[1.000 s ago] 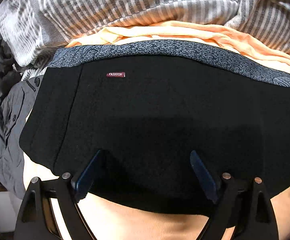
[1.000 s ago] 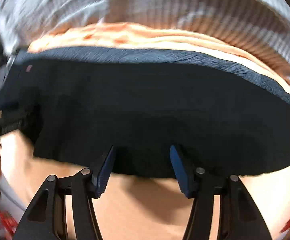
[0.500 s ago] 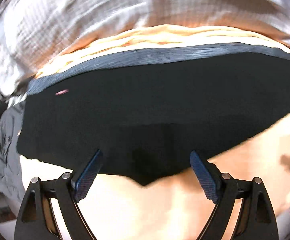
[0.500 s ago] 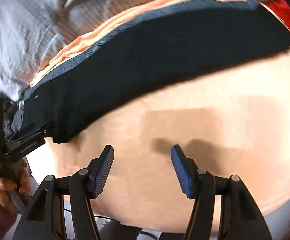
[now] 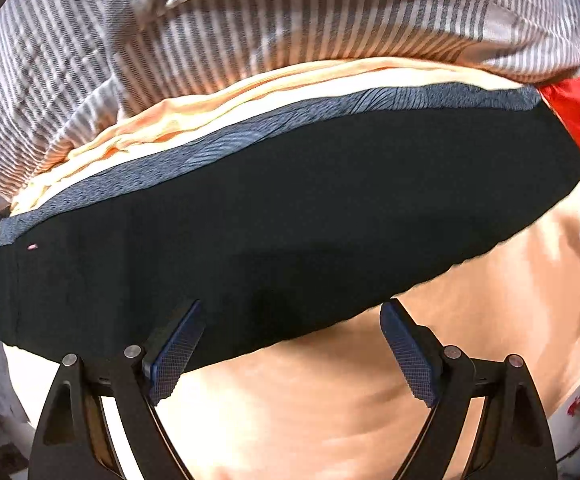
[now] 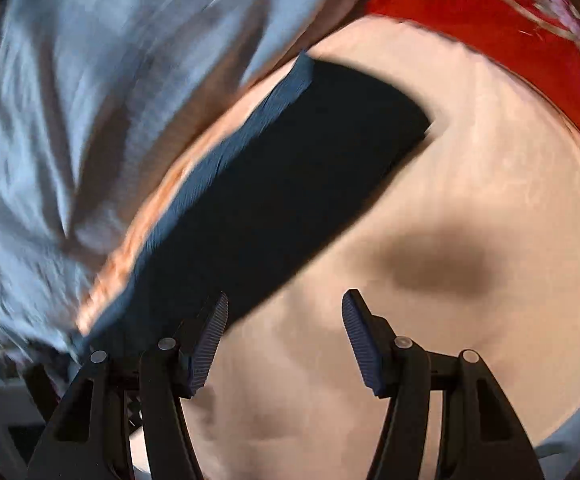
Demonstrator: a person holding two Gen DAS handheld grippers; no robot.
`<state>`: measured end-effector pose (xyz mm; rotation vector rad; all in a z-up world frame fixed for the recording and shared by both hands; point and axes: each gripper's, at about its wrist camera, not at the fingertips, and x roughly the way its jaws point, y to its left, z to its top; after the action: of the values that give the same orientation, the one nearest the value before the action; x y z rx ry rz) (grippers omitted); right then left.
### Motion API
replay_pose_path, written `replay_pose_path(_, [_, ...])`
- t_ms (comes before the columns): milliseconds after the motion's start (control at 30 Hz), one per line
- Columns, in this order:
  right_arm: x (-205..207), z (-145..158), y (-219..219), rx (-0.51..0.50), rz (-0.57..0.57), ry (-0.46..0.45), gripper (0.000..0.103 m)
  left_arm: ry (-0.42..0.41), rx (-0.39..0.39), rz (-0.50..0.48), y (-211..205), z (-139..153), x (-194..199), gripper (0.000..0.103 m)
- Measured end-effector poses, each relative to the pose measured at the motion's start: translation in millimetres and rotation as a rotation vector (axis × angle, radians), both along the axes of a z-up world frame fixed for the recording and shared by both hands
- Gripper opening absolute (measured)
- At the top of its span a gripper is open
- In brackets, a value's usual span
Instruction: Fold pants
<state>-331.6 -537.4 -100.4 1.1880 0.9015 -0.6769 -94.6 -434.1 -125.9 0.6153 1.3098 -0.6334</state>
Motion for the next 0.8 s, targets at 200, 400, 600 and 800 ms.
replay_pose_path(200, [-29.9, -28.9, -31.1, 0.078, -0.151, -0.151, 0.064, 0.015, -0.018, 0.074, -23.1, -6.5, 10.7, 0.090])
replay_pose_path(400, [-44.4, -55.2, -52.8, 0.097, -0.184, -0.288, 0.064, 0.008, 0.002, 0.079, -47.1, -18.8, 6.4, 0.090])
replay_pose_path(600, [-33.5, -61.5, -72.0, 0.103, -0.138, -0.415, 0.066, 0.001, 0.019, 0.086, -57.0, -21.9, 9.5, 0.090])
replay_pose_path(800, [-4.3, -70.7, -89.1, 0.167, -0.100, -0.494, 0.064, -0.046, -0.041, 0.143, -91.3, -12.2, 31.0, 0.090])
